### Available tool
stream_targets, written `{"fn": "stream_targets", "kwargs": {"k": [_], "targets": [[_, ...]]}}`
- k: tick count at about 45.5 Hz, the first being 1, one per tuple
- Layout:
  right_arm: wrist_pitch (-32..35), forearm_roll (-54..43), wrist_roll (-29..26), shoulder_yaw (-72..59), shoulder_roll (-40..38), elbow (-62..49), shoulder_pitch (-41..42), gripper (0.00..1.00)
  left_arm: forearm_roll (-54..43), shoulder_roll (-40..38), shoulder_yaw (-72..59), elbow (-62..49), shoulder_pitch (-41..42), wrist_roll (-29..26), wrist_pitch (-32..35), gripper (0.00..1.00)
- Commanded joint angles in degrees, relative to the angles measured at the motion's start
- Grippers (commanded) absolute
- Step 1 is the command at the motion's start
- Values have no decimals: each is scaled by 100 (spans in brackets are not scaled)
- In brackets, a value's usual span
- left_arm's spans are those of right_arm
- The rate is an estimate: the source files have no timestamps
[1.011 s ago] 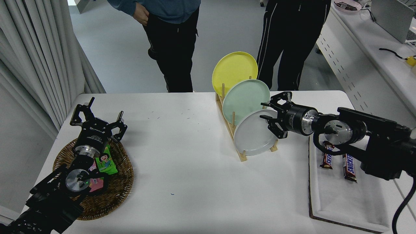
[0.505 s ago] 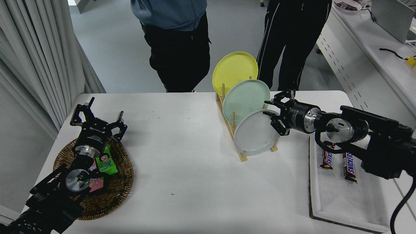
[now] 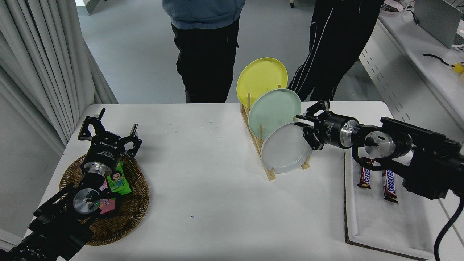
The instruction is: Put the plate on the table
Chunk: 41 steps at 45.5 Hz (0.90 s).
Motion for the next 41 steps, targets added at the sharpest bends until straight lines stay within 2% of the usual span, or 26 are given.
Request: {"fn": "stream_targets", "kwargs": {"k": [1, 16, 41], "targets": [[0, 1, -34, 6, 1, -11, -13, 12, 0, 0, 0, 0, 0, -3, 0, 100], [0, 1, -87, 15, 1, -11, -13, 0, 0, 0, 0, 0, 0, 6, 0, 100], [35, 1, -447, 656, -288, 156, 110, 0, 0, 0, 0, 0, 0, -3, 0, 100]]}}
